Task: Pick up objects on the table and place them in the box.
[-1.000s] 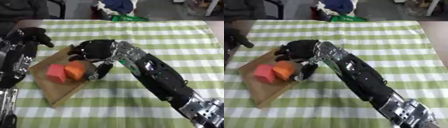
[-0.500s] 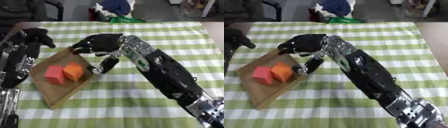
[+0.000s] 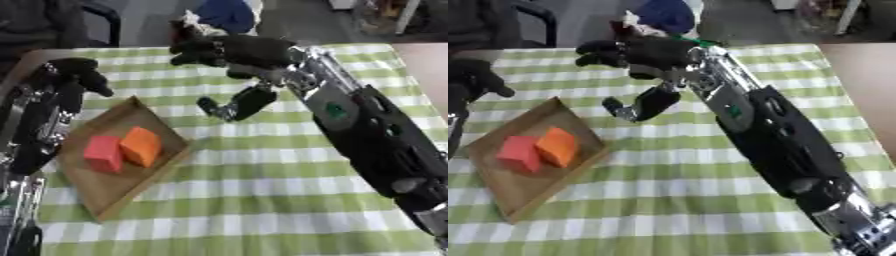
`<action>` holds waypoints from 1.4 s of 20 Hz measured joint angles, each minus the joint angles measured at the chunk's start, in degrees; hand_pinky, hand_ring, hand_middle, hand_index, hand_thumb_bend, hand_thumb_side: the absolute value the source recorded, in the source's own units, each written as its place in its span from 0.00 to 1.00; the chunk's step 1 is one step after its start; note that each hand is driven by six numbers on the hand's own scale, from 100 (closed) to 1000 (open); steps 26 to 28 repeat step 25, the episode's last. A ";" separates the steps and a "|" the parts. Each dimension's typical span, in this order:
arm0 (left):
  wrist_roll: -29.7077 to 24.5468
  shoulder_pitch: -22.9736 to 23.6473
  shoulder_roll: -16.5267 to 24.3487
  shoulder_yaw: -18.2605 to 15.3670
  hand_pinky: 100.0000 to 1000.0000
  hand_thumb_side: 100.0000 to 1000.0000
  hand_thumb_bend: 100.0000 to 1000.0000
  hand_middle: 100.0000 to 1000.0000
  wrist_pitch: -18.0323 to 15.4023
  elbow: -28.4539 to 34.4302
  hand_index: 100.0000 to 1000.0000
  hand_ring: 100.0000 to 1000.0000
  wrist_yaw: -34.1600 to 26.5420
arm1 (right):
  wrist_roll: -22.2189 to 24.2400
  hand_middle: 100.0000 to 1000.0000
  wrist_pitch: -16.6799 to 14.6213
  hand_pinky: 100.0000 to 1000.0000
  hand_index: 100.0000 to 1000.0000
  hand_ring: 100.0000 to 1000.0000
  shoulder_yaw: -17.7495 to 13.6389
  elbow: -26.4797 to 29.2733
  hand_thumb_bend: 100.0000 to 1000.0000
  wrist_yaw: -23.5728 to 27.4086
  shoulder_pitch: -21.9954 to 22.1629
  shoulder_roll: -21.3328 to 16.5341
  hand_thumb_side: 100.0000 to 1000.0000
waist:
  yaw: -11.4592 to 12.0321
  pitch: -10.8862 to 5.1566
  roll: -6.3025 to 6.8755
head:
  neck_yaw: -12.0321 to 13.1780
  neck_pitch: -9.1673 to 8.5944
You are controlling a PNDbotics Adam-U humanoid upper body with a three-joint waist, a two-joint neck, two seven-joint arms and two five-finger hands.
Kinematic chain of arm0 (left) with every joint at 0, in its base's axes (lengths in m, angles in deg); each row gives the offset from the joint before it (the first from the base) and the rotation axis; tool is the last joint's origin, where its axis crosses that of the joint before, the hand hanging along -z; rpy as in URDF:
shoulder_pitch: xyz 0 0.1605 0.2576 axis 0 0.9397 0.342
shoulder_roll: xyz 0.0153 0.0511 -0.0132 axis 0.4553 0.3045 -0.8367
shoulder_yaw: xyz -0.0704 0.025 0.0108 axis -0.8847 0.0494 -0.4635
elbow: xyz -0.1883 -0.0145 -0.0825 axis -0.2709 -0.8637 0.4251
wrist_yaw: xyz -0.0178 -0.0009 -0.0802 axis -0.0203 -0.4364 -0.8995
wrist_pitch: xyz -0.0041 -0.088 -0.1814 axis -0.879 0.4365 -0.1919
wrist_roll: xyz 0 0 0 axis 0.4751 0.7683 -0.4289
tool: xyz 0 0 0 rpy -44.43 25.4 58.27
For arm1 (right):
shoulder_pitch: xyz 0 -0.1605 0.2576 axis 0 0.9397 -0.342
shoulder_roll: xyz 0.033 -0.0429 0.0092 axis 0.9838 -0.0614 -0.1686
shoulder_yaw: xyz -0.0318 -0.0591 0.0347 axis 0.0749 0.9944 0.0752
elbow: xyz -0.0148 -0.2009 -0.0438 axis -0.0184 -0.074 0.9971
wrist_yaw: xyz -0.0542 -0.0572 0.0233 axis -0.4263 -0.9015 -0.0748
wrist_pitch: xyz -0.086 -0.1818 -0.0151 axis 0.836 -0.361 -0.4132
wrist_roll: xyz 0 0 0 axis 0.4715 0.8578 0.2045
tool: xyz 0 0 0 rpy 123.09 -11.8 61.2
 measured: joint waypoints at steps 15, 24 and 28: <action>4.33 3.19 2.37 -3.93 0.60 0.58 0.10 0.52 0.54 -0.42 0.73 0.53 1.97 | -10.37 0.91 10.36 1.00 1.00 0.95 -12.14 24.49 0.00 25.29 23.43 -6.38 0.51 | -8.36 0.54 0.28 | 14.43 0.14; 4.80 4.72 2.80 -4.46 0.59 0.60 0.09 0.52 0.37 -0.86 0.73 0.53 2.70 | -15.88 0.88 6.99 0.97 1.00 0.93 -15.56 26.18 0.00 26.38 30.71 0.73 0.55 | -11.74 0.94 0.66 | 17.26 2.29; 4.80 4.80 2.80 -4.48 0.59 0.60 0.09 0.52 0.37 -0.97 0.72 0.52 2.73 | -16.22 0.88 6.65 0.97 1.00 0.92 -15.79 26.19 0.00 26.15 31.22 1.54 0.58 | -12.02 0.94 0.77 | 17.26 2.48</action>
